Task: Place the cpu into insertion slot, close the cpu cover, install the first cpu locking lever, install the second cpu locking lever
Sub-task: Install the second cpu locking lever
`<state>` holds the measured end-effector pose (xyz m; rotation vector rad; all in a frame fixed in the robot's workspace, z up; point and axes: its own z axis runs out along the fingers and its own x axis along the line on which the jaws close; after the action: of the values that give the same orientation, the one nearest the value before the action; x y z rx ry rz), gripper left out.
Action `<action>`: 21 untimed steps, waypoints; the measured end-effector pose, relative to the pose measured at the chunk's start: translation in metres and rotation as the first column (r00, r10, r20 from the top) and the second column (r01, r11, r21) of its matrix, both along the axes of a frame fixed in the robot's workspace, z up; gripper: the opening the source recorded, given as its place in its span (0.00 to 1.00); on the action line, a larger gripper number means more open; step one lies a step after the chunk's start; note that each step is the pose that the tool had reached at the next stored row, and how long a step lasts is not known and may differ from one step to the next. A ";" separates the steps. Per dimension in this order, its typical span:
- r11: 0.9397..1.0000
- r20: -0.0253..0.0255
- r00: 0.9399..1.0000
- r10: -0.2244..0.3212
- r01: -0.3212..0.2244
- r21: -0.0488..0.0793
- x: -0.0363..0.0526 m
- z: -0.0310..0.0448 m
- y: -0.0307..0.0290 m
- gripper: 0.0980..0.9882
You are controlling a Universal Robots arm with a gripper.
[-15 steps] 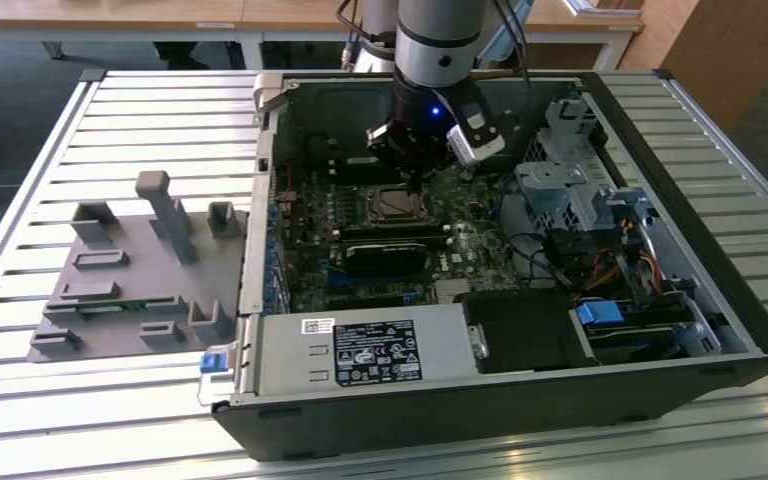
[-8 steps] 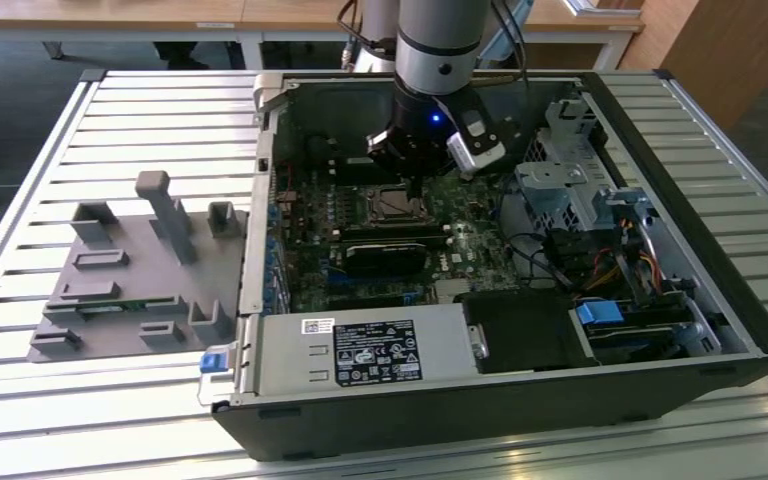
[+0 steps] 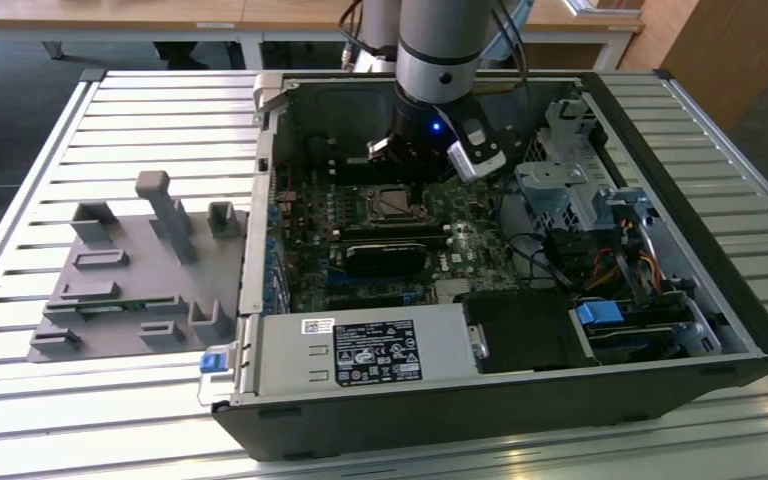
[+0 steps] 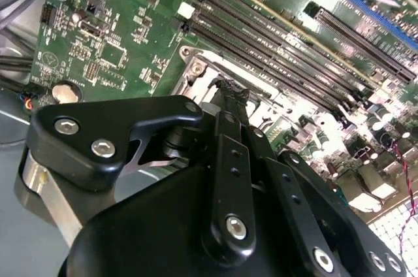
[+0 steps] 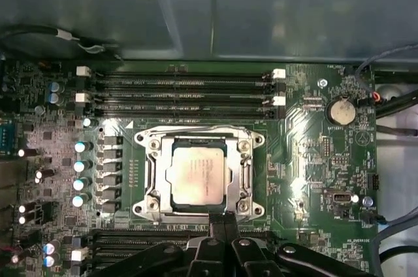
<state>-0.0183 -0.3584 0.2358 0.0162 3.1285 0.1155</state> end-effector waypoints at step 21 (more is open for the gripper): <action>1.000 0.000 1.000 -0.003 0.003 0.000 -0.0277 -0.0033 -0.0131 0.01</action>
<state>-0.0459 -0.3715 0.2325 0.0212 3.1283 0.1155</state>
